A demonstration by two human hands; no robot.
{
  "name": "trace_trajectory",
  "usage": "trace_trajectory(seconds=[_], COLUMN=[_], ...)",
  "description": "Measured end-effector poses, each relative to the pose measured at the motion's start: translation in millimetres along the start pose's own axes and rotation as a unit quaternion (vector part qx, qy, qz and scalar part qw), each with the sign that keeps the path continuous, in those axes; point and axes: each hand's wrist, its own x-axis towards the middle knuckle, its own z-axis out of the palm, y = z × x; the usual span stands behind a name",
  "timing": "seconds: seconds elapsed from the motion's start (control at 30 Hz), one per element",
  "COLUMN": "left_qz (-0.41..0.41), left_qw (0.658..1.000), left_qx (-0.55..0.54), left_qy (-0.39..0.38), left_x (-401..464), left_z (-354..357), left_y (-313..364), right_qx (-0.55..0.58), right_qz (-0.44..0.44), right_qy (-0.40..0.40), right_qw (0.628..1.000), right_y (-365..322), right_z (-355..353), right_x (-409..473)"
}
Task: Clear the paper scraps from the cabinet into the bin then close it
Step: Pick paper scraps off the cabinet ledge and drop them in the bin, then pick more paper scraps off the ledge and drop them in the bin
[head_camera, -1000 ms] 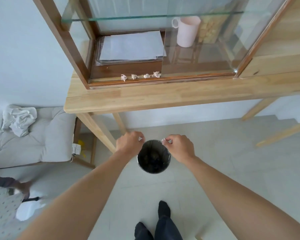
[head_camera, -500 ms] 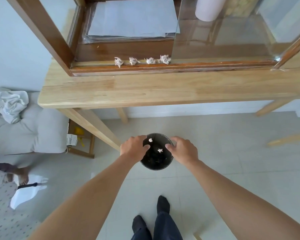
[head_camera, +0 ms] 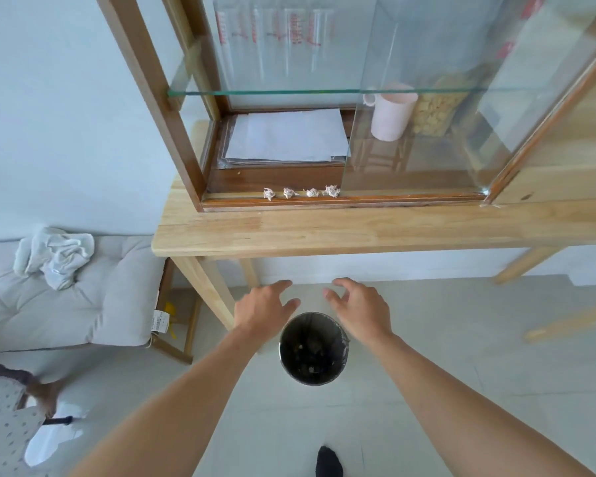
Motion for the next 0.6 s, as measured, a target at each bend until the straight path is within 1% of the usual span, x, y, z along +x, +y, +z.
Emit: trace_trajectory(seconds=[0.2,0.33,0.43,0.6], left_qz=[0.056,0.101,0.097,0.087], left_qw=[0.997,0.989,0.987,0.983], left_qx=[0.004,-0.006,-0.013,-0.029], left_qy=[0.045,0.106,0.13,0.157], left_x=[-16,-16,-9,13], left_z=[-58,-98,-123,-149], left_y=[12,20,26,33], right_qx=[0.014,0.028,0.045,0.038], right_qz=[-0.035,-0.052,-0.063,-0.092], right_qy=[0.069,0.116,0.125,0.119], right_qw=[0.997,0.992,0.989,0.988], right_y=[-36,-65,-85,-112], right_z=[-45,-70,-83,-92], right_x=[-16,-13,-3,22])
